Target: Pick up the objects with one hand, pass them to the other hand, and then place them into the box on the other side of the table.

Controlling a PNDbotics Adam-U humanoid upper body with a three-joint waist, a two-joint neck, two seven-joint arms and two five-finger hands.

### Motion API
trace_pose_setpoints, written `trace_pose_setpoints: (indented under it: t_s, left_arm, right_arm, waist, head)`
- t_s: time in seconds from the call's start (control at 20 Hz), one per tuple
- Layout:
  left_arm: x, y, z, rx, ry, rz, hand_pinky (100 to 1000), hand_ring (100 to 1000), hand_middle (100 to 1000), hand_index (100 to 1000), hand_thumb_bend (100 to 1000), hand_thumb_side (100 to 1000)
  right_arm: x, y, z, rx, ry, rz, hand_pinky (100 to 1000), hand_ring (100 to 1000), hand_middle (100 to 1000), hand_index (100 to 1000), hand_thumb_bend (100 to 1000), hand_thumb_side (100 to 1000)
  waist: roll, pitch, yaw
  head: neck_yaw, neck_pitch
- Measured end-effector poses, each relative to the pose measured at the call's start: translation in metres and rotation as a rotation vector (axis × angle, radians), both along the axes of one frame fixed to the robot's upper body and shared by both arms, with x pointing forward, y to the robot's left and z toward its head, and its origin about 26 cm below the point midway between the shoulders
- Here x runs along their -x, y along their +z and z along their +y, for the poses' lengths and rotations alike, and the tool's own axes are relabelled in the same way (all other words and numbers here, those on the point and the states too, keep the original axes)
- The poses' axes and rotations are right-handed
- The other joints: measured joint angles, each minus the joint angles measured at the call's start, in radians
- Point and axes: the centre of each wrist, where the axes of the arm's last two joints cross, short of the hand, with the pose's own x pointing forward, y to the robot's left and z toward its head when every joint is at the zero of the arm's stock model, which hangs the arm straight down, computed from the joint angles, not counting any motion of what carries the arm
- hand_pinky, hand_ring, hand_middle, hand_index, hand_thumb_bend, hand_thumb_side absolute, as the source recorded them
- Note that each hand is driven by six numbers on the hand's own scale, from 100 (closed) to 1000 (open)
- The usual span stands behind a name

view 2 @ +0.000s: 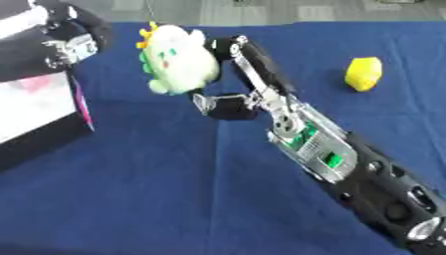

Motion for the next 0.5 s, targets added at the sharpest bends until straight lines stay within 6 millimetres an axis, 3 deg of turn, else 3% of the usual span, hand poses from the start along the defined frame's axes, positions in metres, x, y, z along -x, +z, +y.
trace_pose_setpoints:
  t_s: [0.3,0.5]
  left_arm:
    - [-0.009,-0.009,-0.005,-0.061,0.008,0.017,900,826,814,877,406,916]
    - [-0.013,-0.013,-0.007,-0.094,-0.003,0.026,908,835,816,879,494,960]
  right_arm:
    - [0.002,0.001,0.004,0.031,0.04,-0.031,800,642,341,453,216,100]
    - [0.008,0.002,0.004,0.044,0.065,-0.043,801,642,342,453,219,100]
  waist:
    - [0.0,0.0,-0.004]
    - [0.0,0.0,-0.004]
  head:
    - [0.002,0.0]
    - [0.004,0.0]
